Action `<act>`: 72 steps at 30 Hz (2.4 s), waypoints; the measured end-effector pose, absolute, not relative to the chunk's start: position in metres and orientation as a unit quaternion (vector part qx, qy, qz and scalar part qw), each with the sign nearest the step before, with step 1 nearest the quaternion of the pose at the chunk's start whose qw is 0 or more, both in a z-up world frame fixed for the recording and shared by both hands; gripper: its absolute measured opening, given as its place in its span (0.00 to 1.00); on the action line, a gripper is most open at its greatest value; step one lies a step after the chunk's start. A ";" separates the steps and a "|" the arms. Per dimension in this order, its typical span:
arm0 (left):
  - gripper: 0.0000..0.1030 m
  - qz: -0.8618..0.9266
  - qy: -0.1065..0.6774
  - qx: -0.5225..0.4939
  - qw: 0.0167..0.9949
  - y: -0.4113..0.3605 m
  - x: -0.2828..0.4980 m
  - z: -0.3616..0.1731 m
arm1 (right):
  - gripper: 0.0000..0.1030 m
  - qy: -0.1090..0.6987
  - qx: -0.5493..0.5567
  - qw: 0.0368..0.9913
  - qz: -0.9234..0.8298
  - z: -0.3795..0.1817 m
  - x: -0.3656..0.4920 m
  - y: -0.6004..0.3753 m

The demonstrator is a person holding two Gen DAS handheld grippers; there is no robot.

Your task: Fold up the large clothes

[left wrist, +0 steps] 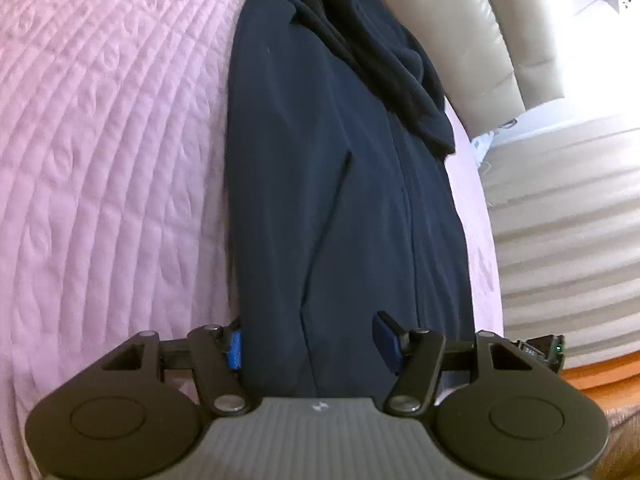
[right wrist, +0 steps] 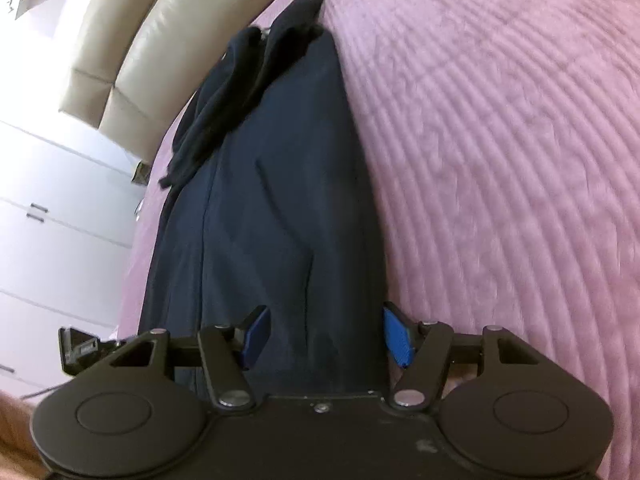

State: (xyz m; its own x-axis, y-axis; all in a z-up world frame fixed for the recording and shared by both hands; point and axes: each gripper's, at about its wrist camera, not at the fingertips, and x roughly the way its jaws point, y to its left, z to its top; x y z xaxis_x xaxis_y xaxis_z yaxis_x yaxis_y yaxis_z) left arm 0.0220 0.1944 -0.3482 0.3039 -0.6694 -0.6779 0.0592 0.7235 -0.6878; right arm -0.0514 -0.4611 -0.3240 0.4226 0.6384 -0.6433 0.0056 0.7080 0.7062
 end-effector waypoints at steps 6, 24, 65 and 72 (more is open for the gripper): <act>0.61 -0.254 0.540 -0.299 0.744 0.192 0.000 -0.357 | 0.72 0.463 0.379 0.780 0.183 -0.339 -0.064 -0.462; 0.18 -0.251 0.481 -0.232 0.807 0.169 -0.043 -0.330 | 0.12 0.348 0.403 0.825 0.186 -0.277 -0.085 -0.443; 0.19 -0.173 0.166 -0.332 0.912 0.156 0.270 -0.187 | 0.12 0.216 0.328 0.901 0.184 -0.153 0.305 -0.371; 0.19 -0.164 0.209 -0.287 0.920 0.158 0.342 -0.216 | 0.12 0.262 0.326 0.896 0.147 -0.186 0.366 -0.361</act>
State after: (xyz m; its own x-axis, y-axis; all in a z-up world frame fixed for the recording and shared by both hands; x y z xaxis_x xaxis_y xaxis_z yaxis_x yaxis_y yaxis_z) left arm 0.3418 0.1582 -0.2158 0.8588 -0.4219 -0.2905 0.1818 0.7812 -0.5973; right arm 0.3657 -0.3609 -0.1862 0.8191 0.4353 -0.3736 -0.0931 0.7435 0.6622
